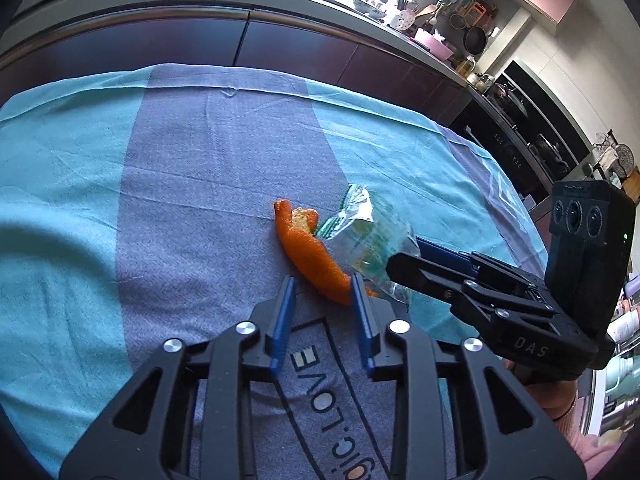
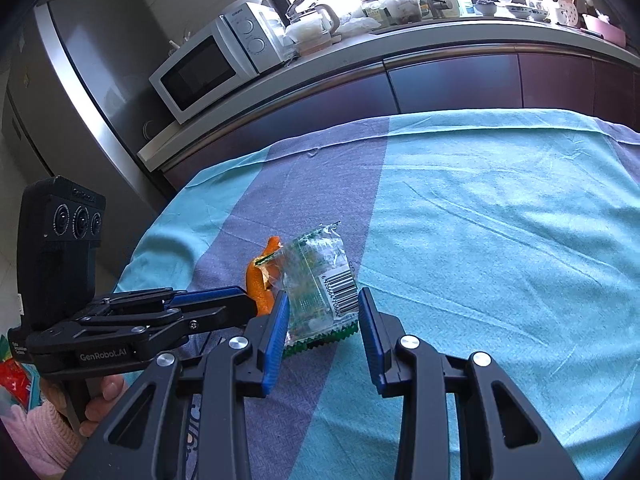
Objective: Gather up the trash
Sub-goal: 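Grasp the clear plastic bag with the right gripper while the left gripper approaches the peel, then close the left gripper on the orange peel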
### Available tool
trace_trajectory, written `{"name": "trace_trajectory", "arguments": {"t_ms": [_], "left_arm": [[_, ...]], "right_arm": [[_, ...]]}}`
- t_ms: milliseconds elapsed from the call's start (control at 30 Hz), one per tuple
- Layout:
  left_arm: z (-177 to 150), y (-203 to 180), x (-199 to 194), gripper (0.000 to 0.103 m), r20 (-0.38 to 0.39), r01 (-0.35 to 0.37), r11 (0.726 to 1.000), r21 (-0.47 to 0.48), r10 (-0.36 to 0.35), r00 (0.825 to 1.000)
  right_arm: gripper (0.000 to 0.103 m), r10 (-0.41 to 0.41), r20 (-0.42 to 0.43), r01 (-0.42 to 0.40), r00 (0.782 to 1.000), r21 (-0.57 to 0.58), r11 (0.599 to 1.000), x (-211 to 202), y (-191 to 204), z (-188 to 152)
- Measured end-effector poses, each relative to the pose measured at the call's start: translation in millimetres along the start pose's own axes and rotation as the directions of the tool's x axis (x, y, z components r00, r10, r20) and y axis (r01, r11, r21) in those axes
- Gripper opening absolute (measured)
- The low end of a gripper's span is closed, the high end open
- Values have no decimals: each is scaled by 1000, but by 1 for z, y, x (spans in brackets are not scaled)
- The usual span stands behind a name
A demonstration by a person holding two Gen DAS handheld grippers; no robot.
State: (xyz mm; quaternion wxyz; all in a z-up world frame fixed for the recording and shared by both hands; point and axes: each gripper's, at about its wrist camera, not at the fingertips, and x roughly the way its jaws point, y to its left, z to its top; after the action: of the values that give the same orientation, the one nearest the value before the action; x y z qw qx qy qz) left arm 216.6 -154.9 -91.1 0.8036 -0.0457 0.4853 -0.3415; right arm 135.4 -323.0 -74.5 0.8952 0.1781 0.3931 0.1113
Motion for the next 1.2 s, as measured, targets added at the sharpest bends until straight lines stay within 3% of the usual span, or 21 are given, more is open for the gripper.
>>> {"name": "trace_trajectory", "arguments": {"t_ms": [167,433,767,1067,1133,1200], "left_arm": [[6,0,7,29,-12,13,1000,-21,-13,1000],[8,5,13,20,-27,72,995,-71,-74,997],[2,-2,12,16,-12,68,995,-66,-69,998],[-14,-9,-26,12,60,1,1000,6,-1,998],[-18,-7,-37,1,73,-4,1000,11,3,997],[-23,-3,-48,1,83,-5,1000,16,4,997]], "right_arm": [[33,-2,10,2,1000,16,1000,-3,-3,-1],[33,-4,23,3,1000,33,999,-7,-6,-2],[33,1,44,-3,999,39,999,-14,-9,-4],[33,38,68,-39,997,20,999,-20,3,-5],[33,49,71,-50,996,13,999,-20,9,-6],[33,61,72,-61,996,4,998,-19,16,-7]]}}
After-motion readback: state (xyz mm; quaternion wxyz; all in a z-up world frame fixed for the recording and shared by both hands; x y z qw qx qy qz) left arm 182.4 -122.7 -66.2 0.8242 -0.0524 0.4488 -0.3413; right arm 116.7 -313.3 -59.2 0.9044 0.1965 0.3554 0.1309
